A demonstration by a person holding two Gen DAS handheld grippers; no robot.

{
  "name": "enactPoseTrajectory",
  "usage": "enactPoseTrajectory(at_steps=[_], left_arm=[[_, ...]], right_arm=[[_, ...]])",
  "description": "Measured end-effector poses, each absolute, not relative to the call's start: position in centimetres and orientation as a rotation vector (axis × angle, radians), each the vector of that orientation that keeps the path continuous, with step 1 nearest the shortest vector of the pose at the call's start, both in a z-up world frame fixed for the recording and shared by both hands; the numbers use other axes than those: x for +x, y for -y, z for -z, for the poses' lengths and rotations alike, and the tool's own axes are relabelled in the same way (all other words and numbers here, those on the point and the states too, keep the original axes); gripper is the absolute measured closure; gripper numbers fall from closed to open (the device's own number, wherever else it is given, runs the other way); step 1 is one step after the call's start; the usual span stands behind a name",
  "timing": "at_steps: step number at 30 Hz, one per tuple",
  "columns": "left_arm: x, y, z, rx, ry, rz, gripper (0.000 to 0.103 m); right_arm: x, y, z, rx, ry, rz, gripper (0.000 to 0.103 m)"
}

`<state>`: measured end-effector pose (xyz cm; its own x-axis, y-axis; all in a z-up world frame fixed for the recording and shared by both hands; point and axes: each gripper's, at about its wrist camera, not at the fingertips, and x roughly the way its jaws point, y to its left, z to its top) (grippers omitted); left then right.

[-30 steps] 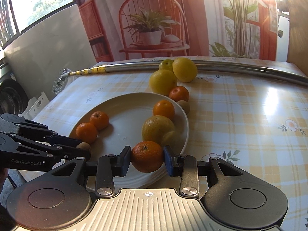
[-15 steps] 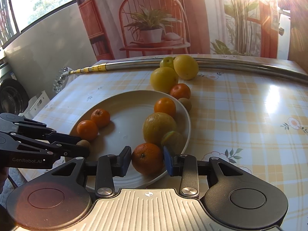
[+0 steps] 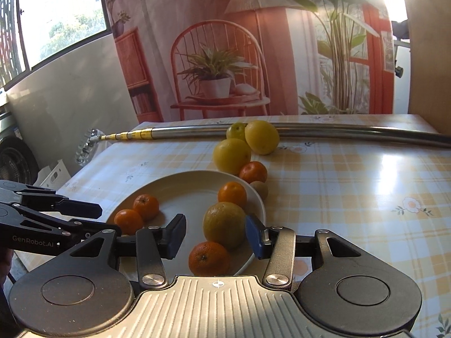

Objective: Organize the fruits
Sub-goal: 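Withdraw both open tools toward the remaining fruit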

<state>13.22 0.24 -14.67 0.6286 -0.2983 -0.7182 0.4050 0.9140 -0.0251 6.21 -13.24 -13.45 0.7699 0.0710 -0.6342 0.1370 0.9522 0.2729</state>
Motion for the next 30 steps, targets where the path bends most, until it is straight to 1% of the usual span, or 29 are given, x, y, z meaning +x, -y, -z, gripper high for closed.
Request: enactPoseTrajectory(at_steps=[10, 22, 30], left_arm=[[16.0, -2.1, 11.0, 0.041, -0.747, 0.386, 0.047], [20.6, -0.9, 7.4, 0.035, -0.704, 0.403, 0.047], [22.9, 0.6, 7.2, 0.033, -0.725, 0.416, 0.047]], right_arm=[[7.9, 16.5, 11.9, 0.273, -0.659, 0.103, 0.059], [11.2, 21.5, 10.6, 0.269, -0.555, 0.182, 0.059], [12.5, 22.8, 11.7, 0.278, -0.567, 0.158, 0.059]])
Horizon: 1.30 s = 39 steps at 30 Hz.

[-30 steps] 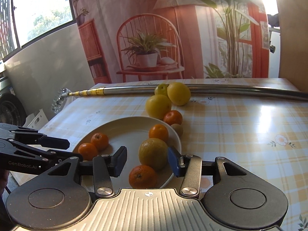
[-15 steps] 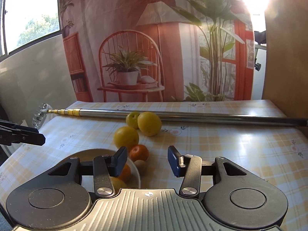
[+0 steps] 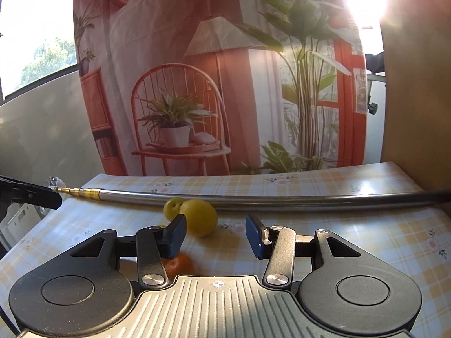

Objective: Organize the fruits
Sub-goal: 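Withdraw both open tools toward the remaining fruit, then grasp the large yellow-green citrus with the left tool while the right tool grasps a tangerine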

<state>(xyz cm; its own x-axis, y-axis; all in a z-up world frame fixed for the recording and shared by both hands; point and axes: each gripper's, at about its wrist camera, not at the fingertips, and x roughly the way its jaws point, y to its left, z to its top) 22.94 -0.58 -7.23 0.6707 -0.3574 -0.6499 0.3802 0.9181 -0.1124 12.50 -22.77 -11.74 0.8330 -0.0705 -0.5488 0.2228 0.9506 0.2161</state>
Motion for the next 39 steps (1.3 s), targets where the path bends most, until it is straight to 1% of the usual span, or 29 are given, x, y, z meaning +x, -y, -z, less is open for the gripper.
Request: enactPoseTrajectory(at_steps=[8, 15, 20, 22, 26, 29, 34, 39], left_arm=[[25.2, 1.8, 8.5, 0.045, -0.772, 0.427, 0.047], [27.9, 4.2, 8.7, 0.142, -0.707, 0.451, 0.047], [30.7, 6.0, 11.0, 0.224, -0.708, 0.488, 0.049], [31.7, 6.6, 12.1, 0.263, -0.713, 0.504, 0.053], [33.2, 7.4, 14.1, 0.333, -0.726, 0.526, 0.054], [34.4, 7.5, 15.1, 0.316, -0.753, 0.565, 0.054], [36.3, 7.0, 16.2, 0.211, -0.811, 0.585, 0.054], [37.0, 7.4, 17.1, 0.246, -0.818, 0.577, 0.054]], right_arm=[[12.9, 24.3, 14.2, 0.384, -0.581, 0.178, 0.059], [13.6, 25.3, 15.4, 0.399, -0.602, 0.195, 0.059], [14.3, 25.6, 15.7, 0.401, -0.622, 0.208, 0.059], [14.6, 25.7, 15.8, 0.399, -0.63, 0.216, 0.059], [15.2, 25.9, 16.2, 0.402, -0.647, 0.228, 0.059], [15.7, 26.0, 16.5, 0.413, -0.661, 0.237, 0.059], [16.4, 26.4, 17.2, 0.436, -0.681, 0.239, 0.059], [16.8, 26.4, 17.5, 0.43, -0.698, 0.241, 0.059]])
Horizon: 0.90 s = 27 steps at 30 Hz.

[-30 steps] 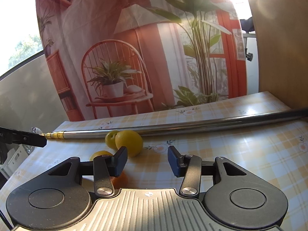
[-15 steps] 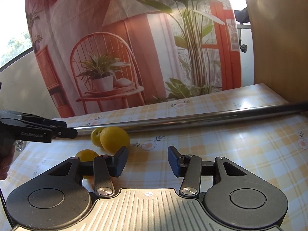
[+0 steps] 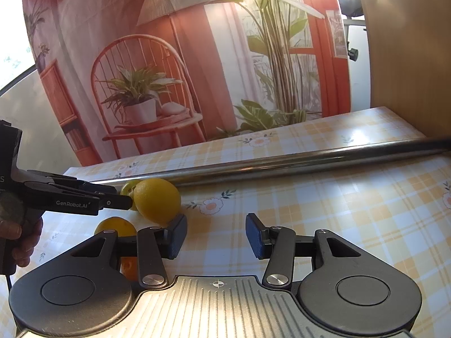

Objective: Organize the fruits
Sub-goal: 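Grasp the large yellow-green citrus with the left tool while the right tool grasps a tangerine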

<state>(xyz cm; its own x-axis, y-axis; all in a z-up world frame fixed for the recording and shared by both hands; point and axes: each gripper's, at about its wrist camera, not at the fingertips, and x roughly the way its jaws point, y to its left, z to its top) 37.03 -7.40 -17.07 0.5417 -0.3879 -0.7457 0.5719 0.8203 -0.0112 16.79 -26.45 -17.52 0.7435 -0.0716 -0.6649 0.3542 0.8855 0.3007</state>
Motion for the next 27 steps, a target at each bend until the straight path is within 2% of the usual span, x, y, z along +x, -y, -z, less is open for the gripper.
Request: enactPoseTrajectory(at_steps=[27], left_arm=[[36.5, 7.1, 17.0, 0.237, -0.798, 0.624, 0.057]], right_arm=[[17.5, 25.7, 18.4, 0.455, -0.765, 0.182, 0.059]])
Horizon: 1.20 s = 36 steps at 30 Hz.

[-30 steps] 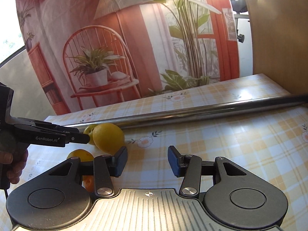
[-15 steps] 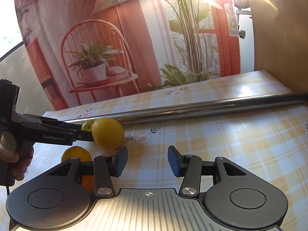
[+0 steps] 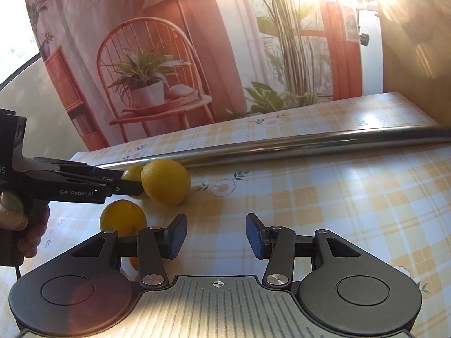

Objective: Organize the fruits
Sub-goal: 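Grasp the large yellow-green citrus with the left tool while the right tool grasps a tangerine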

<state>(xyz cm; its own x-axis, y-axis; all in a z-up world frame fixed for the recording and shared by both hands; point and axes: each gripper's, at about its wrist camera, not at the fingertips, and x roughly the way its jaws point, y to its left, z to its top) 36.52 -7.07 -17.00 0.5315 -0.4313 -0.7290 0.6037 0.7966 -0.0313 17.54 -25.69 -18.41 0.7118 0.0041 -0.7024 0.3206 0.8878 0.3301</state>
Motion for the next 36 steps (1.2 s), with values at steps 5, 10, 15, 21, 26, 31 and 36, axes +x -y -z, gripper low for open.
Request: enactPoseTrajectory(at_steps=[5, 10, 15, 21, 26, 31, 36], left_arm=[[35.6, 5.8, 16.5, 0.221, -0.814, 0.636, 0.058], [35.7, 5.0, 16.4, 0.174, -0.853, 0.629, 0.058], [36.3, 4.6, 16.6, 0.116, -0.871, 0.625, 0.057], [36.9, 5.4, 17.0, 0.112, -0.88, 0.619, 0.054], [37.5, 5.9, 17.6, 0.13, -0.895, 0.612, 0.053], [37.1, 5.8, 17.6, 0.146, -0.878, 0.603, 0.054], [35.9, 4.3, 16.4, 0.126, -0.833, 0.587, 0.054]], right_arm=[[17.9, 24.9, 18.5, 0.468, -0.781, 0.152, 0.059], [18.2, 24.1, 18.3, 0.465, -0.781, 0.137, 0.059], [18.1, 23.9, 18.0, 0.45, -0.782, 0.129, 0.059], [18.0, 23.8, 18.0, 0.451, -0.792, 0.131, 0.059], [18.1, 23.6, 17.9, 0.448, -0.793, 0.125, 0.059], [18.2, 23.5, 18.0, 0.451, -0.801, 0.114, 0.059], [18.7, 23.1, 17.9, 0.448, -0.809, 0.077, 0.059]])
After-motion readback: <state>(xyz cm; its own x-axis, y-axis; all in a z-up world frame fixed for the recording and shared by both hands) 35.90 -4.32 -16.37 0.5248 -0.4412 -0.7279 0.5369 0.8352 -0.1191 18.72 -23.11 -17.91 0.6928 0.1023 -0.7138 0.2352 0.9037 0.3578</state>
